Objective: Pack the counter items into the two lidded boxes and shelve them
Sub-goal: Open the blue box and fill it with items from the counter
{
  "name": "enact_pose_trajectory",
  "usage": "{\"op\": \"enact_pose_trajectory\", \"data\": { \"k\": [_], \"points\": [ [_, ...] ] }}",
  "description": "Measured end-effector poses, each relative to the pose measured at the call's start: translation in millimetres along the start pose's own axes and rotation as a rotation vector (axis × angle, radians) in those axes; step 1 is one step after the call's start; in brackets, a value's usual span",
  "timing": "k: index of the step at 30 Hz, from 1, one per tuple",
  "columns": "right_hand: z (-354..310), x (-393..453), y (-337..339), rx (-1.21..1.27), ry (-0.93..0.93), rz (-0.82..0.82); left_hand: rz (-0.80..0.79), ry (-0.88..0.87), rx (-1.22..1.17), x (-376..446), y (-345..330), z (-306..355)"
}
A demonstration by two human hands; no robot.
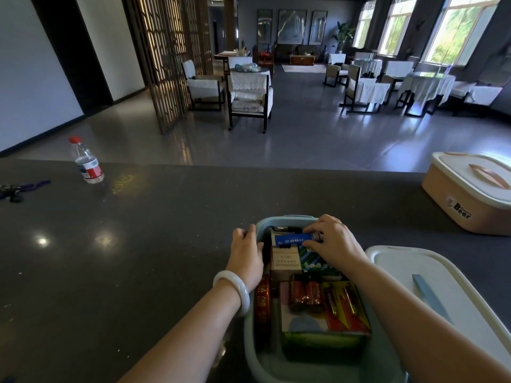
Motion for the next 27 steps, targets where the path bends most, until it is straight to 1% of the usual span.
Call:
{"op": "enact_pose_trajectory", "data": {
  "k": [21,27],
  "points": [
    [3.8,-1.0,-0.9,0.011,-0.036,-0.002,-0.014,0.013,-0.033,0.3,-1.6,-2.3],
    [0.7,-0.6,1.0,0.014,-0.05,-0.02,-0.036,0.007,0.018,-0.8,0.2,3.0]
  ]
}}
Point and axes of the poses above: each hand's wrist, its own x-axis towards the middle knuckle, its own y-axis out of the back of the hand, z = x × y, the point moved 10 cm from there along x, towards the middle knuckle, and after that the axes turned 12 degrees about -z, right-handed, at the moved point
